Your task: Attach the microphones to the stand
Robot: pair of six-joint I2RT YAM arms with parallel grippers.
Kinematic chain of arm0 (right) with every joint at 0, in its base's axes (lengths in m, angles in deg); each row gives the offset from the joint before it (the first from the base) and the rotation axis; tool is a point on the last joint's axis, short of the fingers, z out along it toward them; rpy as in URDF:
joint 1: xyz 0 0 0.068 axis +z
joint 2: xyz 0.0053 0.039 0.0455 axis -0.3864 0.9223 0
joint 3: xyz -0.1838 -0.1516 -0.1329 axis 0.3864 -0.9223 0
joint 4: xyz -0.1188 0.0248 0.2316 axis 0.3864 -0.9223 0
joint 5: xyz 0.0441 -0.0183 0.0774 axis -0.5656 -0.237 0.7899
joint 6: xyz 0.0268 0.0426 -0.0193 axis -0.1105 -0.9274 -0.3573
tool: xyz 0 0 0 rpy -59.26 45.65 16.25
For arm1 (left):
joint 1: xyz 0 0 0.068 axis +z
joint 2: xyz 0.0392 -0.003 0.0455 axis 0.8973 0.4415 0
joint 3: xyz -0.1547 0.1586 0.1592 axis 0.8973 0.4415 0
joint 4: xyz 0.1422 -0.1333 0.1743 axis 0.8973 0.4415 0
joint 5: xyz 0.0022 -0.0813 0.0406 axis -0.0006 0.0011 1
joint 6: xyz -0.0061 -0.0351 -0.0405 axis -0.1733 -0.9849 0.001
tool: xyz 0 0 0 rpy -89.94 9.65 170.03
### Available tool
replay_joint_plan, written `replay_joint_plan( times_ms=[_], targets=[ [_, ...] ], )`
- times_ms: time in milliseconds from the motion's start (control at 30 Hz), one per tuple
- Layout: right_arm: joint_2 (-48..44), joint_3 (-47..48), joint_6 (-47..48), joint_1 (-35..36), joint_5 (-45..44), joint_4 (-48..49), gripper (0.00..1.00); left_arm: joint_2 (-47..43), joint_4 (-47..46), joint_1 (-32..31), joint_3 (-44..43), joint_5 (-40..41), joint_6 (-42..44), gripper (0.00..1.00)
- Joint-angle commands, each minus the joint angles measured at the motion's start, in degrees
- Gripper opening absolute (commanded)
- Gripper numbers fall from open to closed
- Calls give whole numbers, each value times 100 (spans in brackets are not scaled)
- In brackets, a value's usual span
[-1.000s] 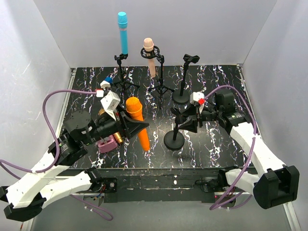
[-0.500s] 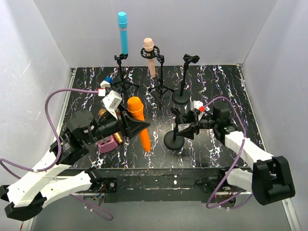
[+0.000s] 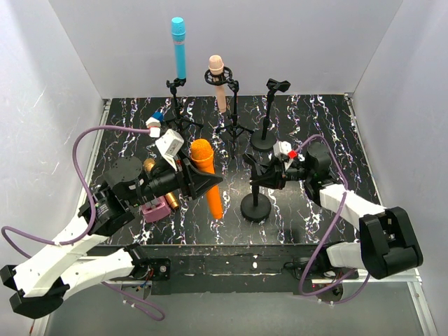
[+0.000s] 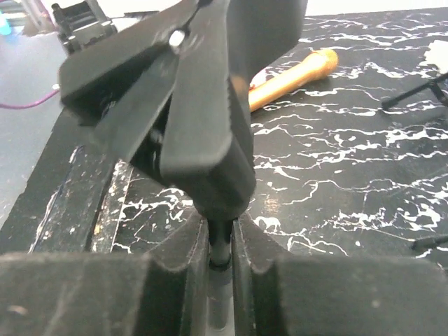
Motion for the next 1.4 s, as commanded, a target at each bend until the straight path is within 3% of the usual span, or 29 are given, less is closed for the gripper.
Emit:
replay_joint_plan(
  times_ms=[0, 67, 200, 533, 600, 700, 733, 767, 800, 1100, 1367],
  targets=[
    [193, 516, 447, 132, 531, -153, 14, -73, -140, -7, -41, 35, -25, 0],
    [359, 805, 789, 211, 856, -547, 9, -56, -140, -7, -50, 26, -16, 0],
    [685, 1412, 1326, 369, 1340, -1129, 7, -21, -88, -7, -102, 43, 10, 0],
    [1792, 2467, 1443, 607, 1921, -1104, 11, -38, 79, -7, -199, 96, 54, 0],
    [1994, 2354, 734, 607, 1904, -264, 12, -64, 97, -7, -190, 114, 54, 0],
    [2529, 2029, -1913, 598, 1956, 3665, 16, -117, 123, -15, -146, 131, 45, 0],
    [2766, 2168, -2899, 598, 2174, 4470, 18, -126, 123, -7, -129, 149, 45, 0],
    [2882, 2239, -3257, 598, 2141, 4565, 19, -143, 123, -15, -120, 149, 45, 0],
    [2883, 2170, -3234, 580, 2115, 4522, 21, -126, 132, -7, -111, 149, 54, 0],
    [2540, 1651, -3304, 273, 1692, 4328, 78, -170, 150, -7, -111, 123, 63, 0],
    [2128, 1255, -3708, -271, 1526, 4566, 84, -345, 185, -7, -102, 105, 28, 0]
  ],
)
